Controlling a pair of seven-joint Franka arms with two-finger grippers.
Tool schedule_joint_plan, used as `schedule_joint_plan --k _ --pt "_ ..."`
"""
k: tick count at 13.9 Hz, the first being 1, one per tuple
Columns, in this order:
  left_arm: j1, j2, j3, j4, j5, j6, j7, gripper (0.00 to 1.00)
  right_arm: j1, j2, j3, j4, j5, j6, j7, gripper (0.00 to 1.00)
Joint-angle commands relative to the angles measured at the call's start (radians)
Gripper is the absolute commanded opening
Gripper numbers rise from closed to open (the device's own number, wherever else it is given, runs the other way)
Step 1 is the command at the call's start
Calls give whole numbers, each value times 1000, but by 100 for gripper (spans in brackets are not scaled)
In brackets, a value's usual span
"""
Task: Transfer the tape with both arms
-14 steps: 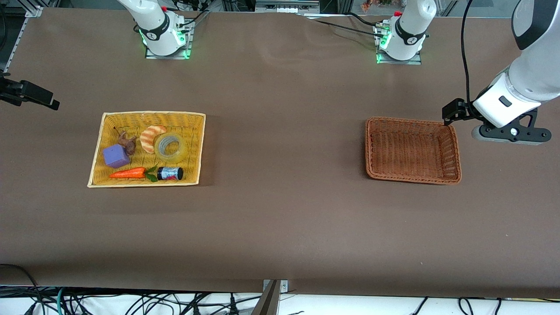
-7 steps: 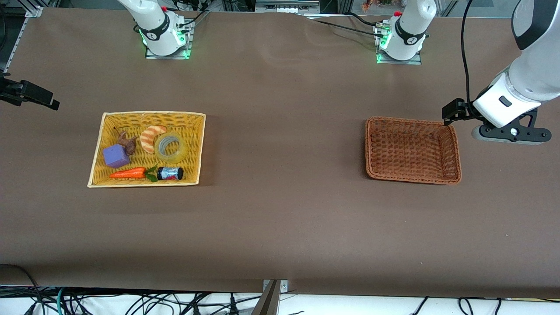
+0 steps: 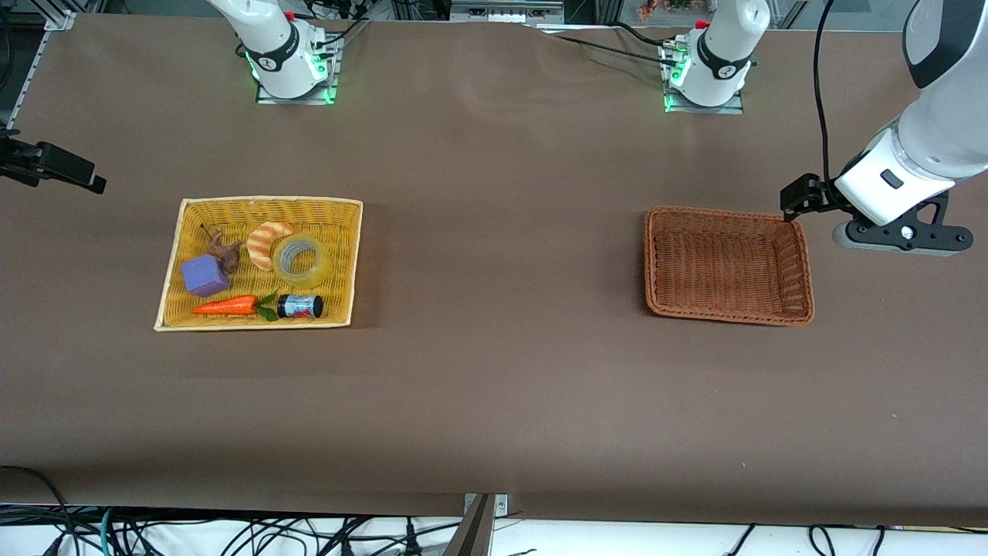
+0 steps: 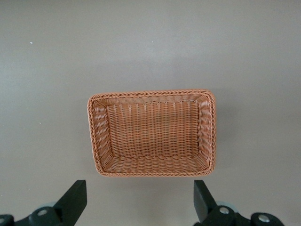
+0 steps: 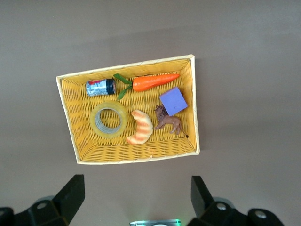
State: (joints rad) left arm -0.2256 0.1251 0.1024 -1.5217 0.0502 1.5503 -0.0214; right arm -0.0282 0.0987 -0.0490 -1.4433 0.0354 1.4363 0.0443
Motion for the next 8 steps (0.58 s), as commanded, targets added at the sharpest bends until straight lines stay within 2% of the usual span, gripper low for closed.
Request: schedule_joint_plan --k 1,8 --pt "14 -5 -6 0 -30 -12 17 100 -12 -1 15 -9 -11 -13 8 100" --pt "18 -4 -9 -9 -52 -4 9 100 -6 61 15 -11 -11 -1 8 100"
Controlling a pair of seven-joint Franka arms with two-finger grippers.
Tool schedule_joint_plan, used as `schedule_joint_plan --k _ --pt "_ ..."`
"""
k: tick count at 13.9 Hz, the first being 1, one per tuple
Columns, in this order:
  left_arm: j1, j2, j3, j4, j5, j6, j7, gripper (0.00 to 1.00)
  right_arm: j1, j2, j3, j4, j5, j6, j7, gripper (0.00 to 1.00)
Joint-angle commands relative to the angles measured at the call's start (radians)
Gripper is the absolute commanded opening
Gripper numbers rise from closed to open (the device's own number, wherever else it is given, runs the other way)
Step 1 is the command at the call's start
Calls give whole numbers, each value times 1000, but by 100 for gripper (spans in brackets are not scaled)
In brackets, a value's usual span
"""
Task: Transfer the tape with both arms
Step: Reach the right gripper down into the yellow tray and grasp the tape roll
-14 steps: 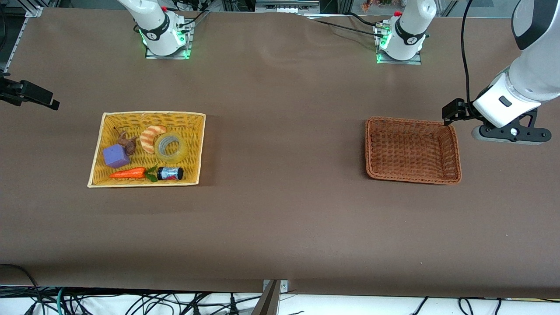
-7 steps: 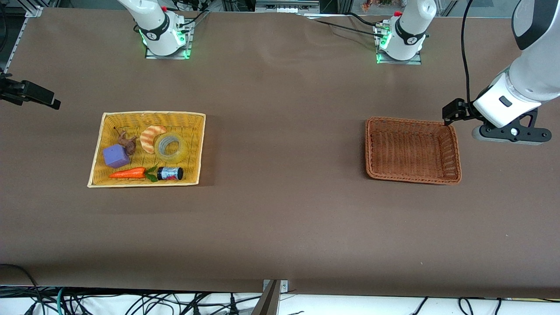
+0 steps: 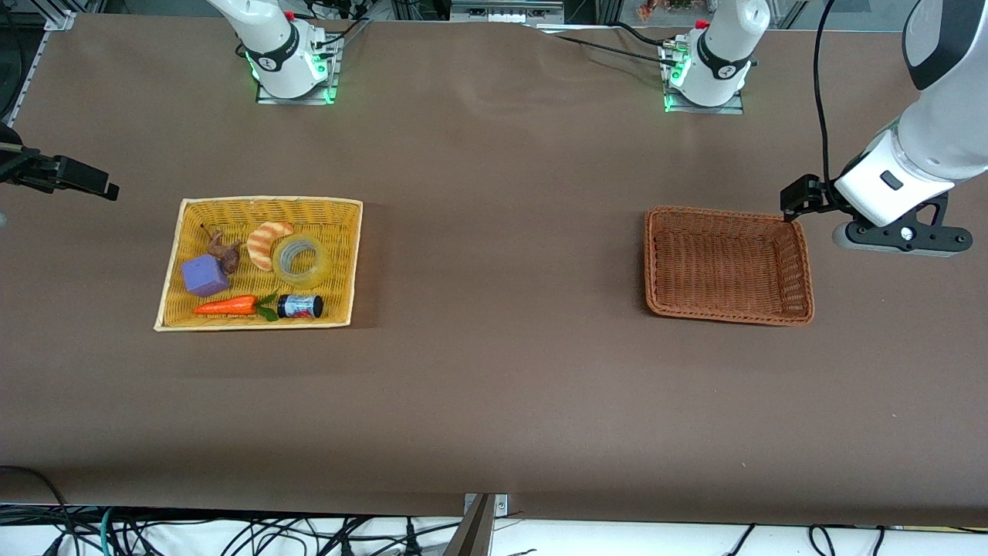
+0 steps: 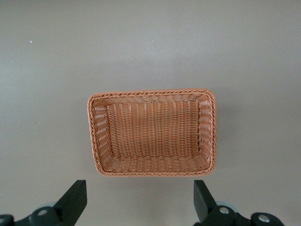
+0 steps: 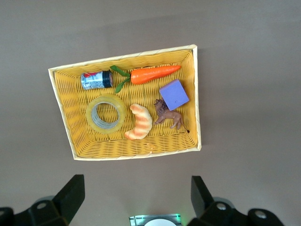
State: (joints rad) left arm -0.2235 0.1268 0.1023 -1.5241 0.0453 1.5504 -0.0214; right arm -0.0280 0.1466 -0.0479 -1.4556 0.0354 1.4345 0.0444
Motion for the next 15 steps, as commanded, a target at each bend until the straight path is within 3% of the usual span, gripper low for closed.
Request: schedule_joint_plan --k 1,5,8,12,15 --pt "16 -4 -9 -11 -57 -4 9 100 -4 14 17 1 -12 1 8 100" --pt "16 5 -7 -16 -59 -4 6 100 -1 39 19 -35 -17 29 15 100" --pt "16 8 -6 -16 -59 -4 6 100 26 27 25 -196 0 188 23 100" --pt "21 10 -6 -16 -59 -3 8 100 39 30 166 -443 -9 496 240 100" --pt "23 11 -6 -16 -59 -3 9 100 57 59 194 -558 -9 671 279 100"
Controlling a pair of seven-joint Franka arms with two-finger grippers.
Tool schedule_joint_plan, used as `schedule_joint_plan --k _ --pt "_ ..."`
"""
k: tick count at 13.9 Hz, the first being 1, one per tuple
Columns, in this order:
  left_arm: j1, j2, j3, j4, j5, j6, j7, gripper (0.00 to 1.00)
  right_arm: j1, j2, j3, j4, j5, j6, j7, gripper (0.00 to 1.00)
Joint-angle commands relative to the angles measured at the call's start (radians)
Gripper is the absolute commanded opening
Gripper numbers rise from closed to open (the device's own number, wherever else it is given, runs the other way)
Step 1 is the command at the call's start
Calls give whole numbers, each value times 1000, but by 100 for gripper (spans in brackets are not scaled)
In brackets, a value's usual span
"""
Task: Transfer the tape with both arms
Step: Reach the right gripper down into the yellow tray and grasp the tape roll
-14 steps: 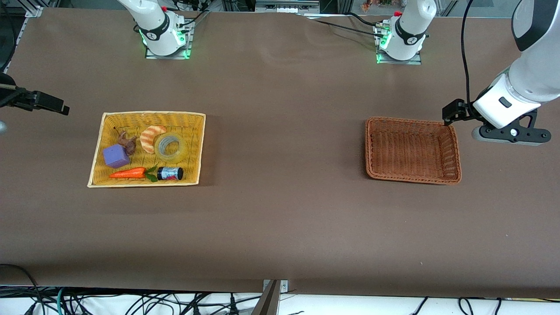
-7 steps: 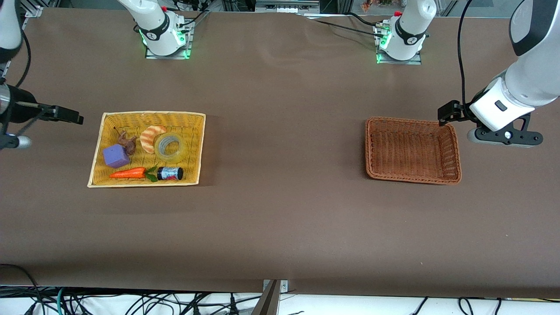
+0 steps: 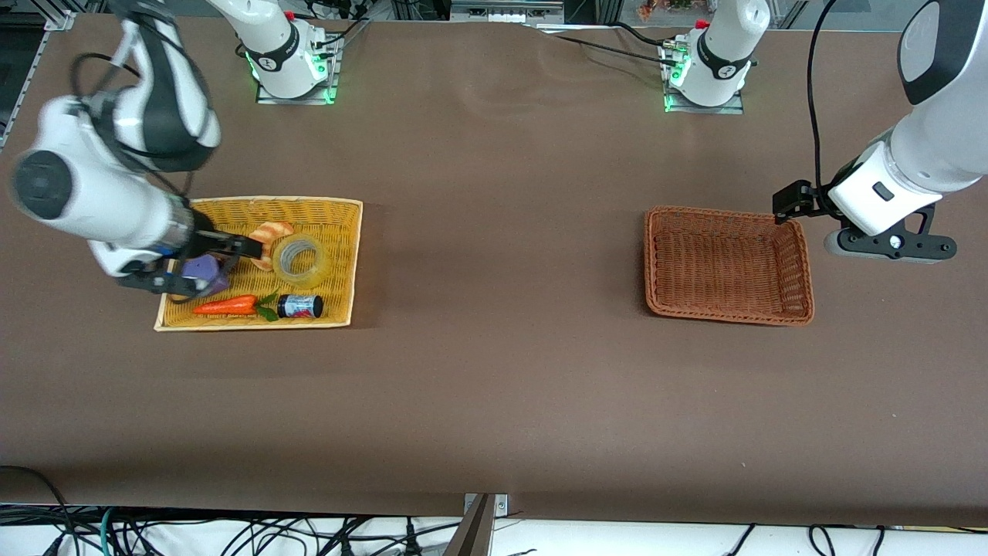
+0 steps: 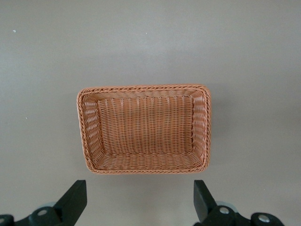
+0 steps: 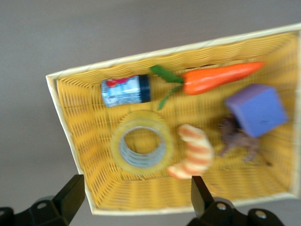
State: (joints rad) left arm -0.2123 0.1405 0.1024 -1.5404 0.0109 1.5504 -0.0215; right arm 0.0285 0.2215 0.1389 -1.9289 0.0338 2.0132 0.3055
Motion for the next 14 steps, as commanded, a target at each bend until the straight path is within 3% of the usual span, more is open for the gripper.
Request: schedule_joint_plan --k 1,6,14 --pt "11 -2 -6 0 -25 -3 11 100 11 -13 5 -119 -8 143 18 100" --pt "11 -2 -6 0 -26 -3 12 100 53 13 5 -278 -8 389 52 100" --pt "14 4 -6 2 -25 -3 15 100 68 110 7 -311 -8 545 58 100"
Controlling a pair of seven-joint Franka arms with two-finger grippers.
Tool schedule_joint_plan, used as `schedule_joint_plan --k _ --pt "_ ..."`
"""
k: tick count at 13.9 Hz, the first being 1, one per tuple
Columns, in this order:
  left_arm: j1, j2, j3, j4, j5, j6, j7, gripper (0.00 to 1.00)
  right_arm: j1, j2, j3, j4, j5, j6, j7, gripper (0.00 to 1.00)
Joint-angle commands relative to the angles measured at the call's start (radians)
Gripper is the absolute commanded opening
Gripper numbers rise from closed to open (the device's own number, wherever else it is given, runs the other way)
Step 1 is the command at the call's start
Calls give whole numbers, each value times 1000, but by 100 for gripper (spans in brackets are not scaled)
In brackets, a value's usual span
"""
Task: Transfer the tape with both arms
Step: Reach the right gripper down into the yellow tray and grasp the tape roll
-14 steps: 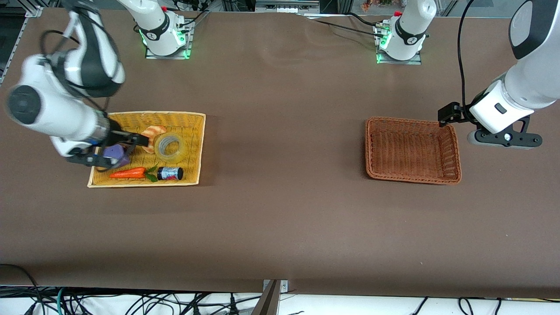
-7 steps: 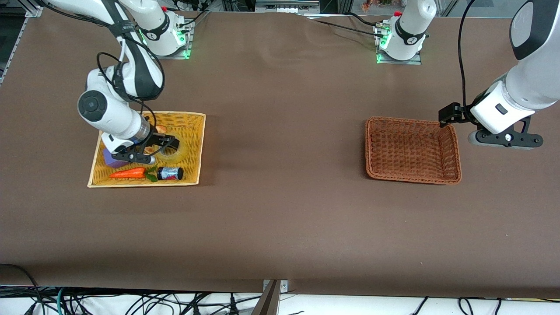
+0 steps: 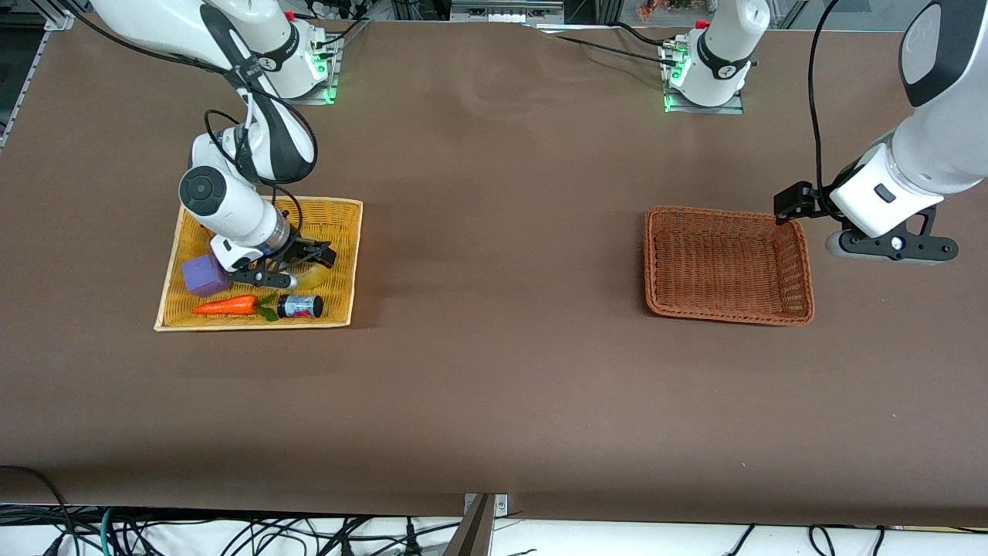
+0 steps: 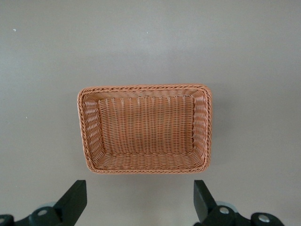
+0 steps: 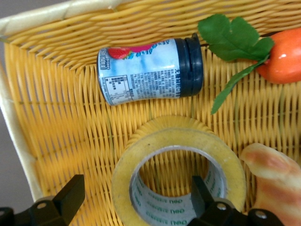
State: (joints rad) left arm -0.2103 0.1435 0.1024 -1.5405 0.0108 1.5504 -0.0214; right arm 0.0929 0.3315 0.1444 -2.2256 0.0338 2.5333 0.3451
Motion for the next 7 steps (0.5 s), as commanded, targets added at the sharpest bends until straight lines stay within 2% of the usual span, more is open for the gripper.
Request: schedule_joint_plan --k 1,7 --pt "14 1 -6 2 -25 -3 15 100 7 4 0 -14 -8 27 18 100" --pt "14 1 -6 0 -25 -4 17 100 13 3 0 -31 -12 35 18 100"
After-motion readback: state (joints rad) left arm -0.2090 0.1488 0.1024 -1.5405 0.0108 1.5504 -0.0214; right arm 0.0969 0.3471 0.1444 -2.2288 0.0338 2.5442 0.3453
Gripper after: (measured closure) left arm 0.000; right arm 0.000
